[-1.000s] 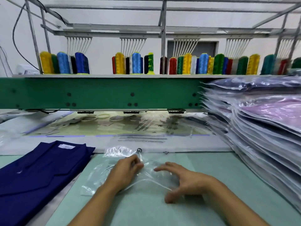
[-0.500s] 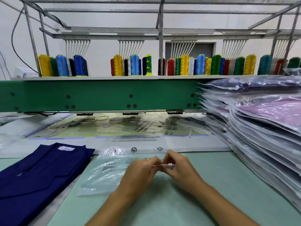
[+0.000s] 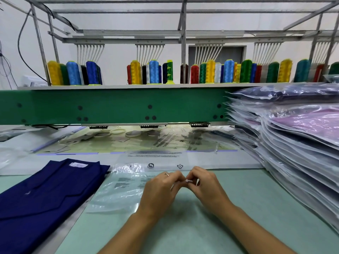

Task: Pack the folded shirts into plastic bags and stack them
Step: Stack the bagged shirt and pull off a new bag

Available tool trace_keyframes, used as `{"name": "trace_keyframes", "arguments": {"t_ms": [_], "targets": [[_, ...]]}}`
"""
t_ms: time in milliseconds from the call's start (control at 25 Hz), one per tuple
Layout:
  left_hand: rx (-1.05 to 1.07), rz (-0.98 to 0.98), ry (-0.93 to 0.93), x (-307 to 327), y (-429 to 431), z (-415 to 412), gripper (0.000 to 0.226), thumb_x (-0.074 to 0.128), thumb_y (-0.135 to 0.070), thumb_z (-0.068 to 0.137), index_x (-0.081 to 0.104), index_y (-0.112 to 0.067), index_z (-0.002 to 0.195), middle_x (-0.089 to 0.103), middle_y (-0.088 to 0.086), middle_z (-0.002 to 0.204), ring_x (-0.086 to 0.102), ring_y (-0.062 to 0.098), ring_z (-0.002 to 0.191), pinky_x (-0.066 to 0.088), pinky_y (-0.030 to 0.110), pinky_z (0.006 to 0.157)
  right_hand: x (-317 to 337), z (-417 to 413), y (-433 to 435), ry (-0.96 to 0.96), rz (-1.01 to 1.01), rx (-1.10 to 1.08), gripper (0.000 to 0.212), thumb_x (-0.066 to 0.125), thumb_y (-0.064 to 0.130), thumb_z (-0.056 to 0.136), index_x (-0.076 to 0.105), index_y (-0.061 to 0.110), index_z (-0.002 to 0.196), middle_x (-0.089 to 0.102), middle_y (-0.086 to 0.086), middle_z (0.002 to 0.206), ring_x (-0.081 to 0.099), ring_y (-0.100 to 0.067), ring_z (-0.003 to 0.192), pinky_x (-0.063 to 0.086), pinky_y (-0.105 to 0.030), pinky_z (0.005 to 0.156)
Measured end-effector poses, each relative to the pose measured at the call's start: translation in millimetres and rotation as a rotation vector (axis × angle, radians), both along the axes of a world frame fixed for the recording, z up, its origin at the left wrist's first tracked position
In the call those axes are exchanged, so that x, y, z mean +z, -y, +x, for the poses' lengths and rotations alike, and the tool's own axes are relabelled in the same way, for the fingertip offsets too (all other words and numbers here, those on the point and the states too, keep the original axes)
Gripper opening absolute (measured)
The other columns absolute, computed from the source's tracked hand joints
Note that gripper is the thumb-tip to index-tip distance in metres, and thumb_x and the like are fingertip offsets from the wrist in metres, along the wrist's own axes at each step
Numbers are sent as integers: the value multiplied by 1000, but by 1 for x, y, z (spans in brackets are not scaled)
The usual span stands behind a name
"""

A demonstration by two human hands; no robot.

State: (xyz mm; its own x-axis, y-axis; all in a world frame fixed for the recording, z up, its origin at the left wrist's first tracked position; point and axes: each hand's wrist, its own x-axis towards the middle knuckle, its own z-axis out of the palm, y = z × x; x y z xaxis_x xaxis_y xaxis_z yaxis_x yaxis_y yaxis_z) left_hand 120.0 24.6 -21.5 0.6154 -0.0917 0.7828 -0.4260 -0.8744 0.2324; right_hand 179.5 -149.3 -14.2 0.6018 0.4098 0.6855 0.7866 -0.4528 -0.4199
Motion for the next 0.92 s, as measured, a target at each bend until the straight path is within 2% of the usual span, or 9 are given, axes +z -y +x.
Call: {"name": "trace_keyframes", "arguments": {"t_ms": [80, 160, 320, 440, 600, 680, 840, 920], "targets": [[43, 48, 0, 0, -1, 1, 13, 67, -43, 95, 59, -32, 93, 60, -10, 68, 54, 11, 65, 48, 35, 51, 0, -1, 1, 45, -51, -93, 27, 81, 30, 83, 56, 31, 74, 51, 24, 72, 47, 4, 71, 37, -15, 61], [85, 60, -19, 3, -7, 1, 13, 65, -42, 96, 57, -31, 93, 61, -9, 69, 55, 14, 67, 48, 33, 51, 2, 2, 5, 21, -19, -144, 30, 81, 30, 82, 53, 32, 72, 57, 21, 74, 48, 5, 70, 41, -20, 62], [247, 13, -75, 6, -40, -2, 12, 67, -36, 95, 57, -29, 94, 67, -8, 75, 60, 20, 76, 47, 33, 56, 5, 15, 26, -101, 101, -208, 30, 83, 18, 79, 57, 23, 66, 62, 12, 70, 55, -8, 64, 49, -36, 67], [428, -15, -141, 8, -70, -8, 11, 59, -40, 98, 54, -30, 97, 66, -3, 79, 60, 23, 76, 45, 34, 56, 5, 23, 43, -143, 154, -263, 29, 84, 10, 78, 59, 18, 65, 61, 10, 64, 59, -15, 62, 51, -38, 67], [587, -110, -156, 12, -100, -16, 12, 61, -37, 99, 56, -28, 93, 68, -4, 80, 54, 21, 70, 34, 30, 51, 4, 31, 55, -161, 232, -318, 29, 82, 5, 78, 57, 12, 65, 61, 2, 63, 58, -19, 63, 48, -36, 66], [649, -126, -176, 14, -105, -19, 13, 62, -35, 98, 57, -26, 91, 64, -5, 75, 50, 20, 68, 31, 28, 48, 4, 30, 55, -168, 238, -307, 29, 81, 6, 80, 56, 11, 66, 60, 0, 63, 56, -20, 60, 46, -34, 62], [705, -143, -172, 18, -108, -21, 17, 67, -26, 95, 54, -21, 84, 50, -7, 62, 50, 25, 68, 29, 27, 46, 3, 28, 54, -238, 234, -260, 26, 74, 7, 88, 54, 10, 70, 63, -10, 68, 56, -29, 46, 52, -38, 43], [629, -106, -208, 15, -111, -21, 12, 66, -29, 96, 55, -24, 93, 56, -7, 72, 57, 28, 85, 39, 33, 55, 2, 29, 57, -225, 232, -265, 28, 72, 6, 89, 53, 11, 70, 62, -11, 69, 57, -29, 47, 50, -28, 40]]}}
